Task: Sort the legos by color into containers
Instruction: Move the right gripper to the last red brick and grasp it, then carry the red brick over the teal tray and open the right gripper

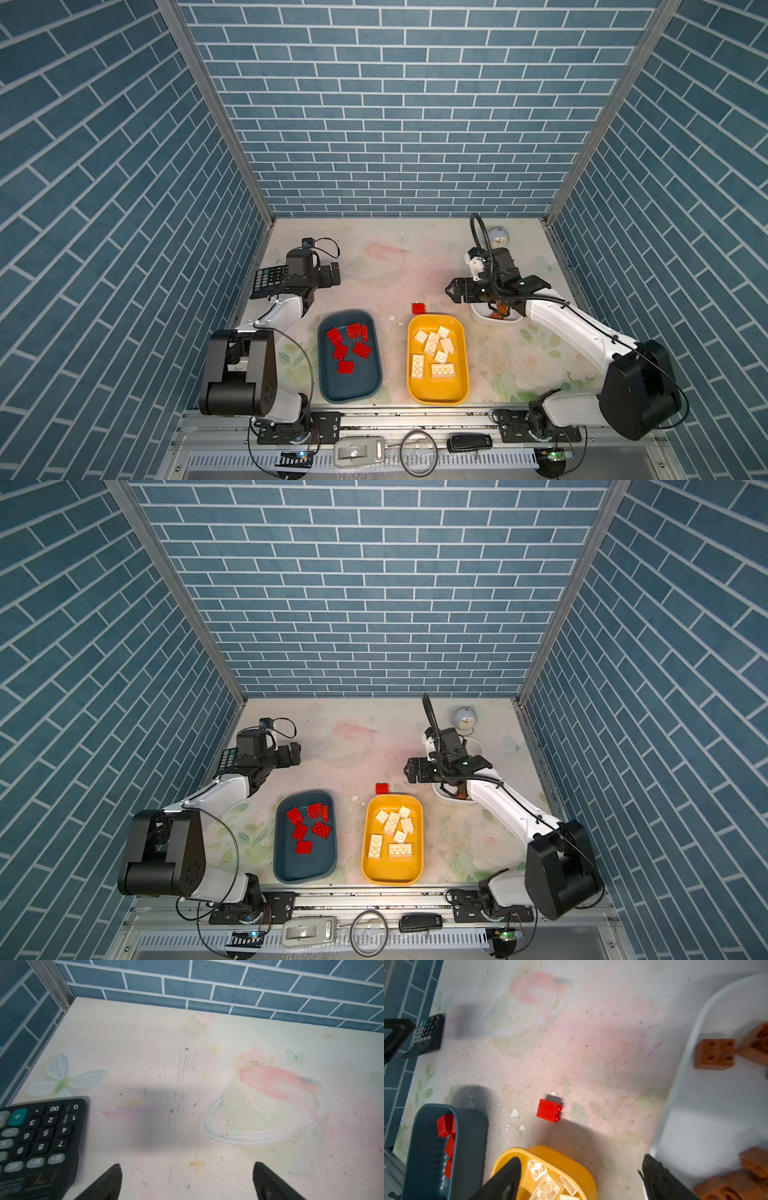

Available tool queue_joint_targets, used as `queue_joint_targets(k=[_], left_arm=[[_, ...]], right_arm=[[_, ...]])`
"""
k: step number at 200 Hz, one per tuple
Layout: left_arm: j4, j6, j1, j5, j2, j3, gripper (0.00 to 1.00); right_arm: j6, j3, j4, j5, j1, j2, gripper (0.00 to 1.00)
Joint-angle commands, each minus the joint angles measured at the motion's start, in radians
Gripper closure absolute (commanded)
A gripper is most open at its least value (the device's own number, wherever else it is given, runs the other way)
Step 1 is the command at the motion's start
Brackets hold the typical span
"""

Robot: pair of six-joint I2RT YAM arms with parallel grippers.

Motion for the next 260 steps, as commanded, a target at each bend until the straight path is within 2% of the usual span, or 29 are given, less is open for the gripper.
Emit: queue_joint_targets(k=[1,50,88,132,189,210,230,243,260], left_arm=[[-0.037,-0.047,0.002,0.067,-0.001,0.020,0.00],[-0.059,-0.053,0.002,0.095,0.003,0.036,0.00],[-0.051,-0.055,0.002,0.113,0.007,0.031,0.00],[-0.044,-0.043,0.002,0.114,-0.003,0.025,0.00],[-0.039,-0.035,0.004,0.121,0.002,0.028,0.01],[-0.036,-0.034,0.003,0.125,0.004,0.027,0.00],[-0.030,-0.036,0.002,0.137,0.008,0.024,0.01],[-0.031,-0.036,0.002,0.140,0.008,0.023,0.00],[-0.028,-0.033,0.002,0.140,0.008,0.021,0.00]], right_arm=[[0.138,0.075,-0.081,0.059,0.069,0.079,0.09],[0.245,0.247,-0.150,0.176,0.197,0.328,0.14],[0.239,0.345,-0.212,0.203,0.250,0.466,0.14],[0.230,0.407,-0.249,0.235,0.274,0.570,0.20],[0.196,0.502,-0.313,0.308,0.292,0.676,0.35],[0.172,0.547,-0.338,0.342,0.297,0.714,0.44],[0.166,0.564,-0.329,0.336,0.299,0.734,0.50],[0.164,0.566,-0.324,0.331,0.299,0.740,0.57],[0.156,0.576,-0.317,0.331,0.298,0.740,0.70]])
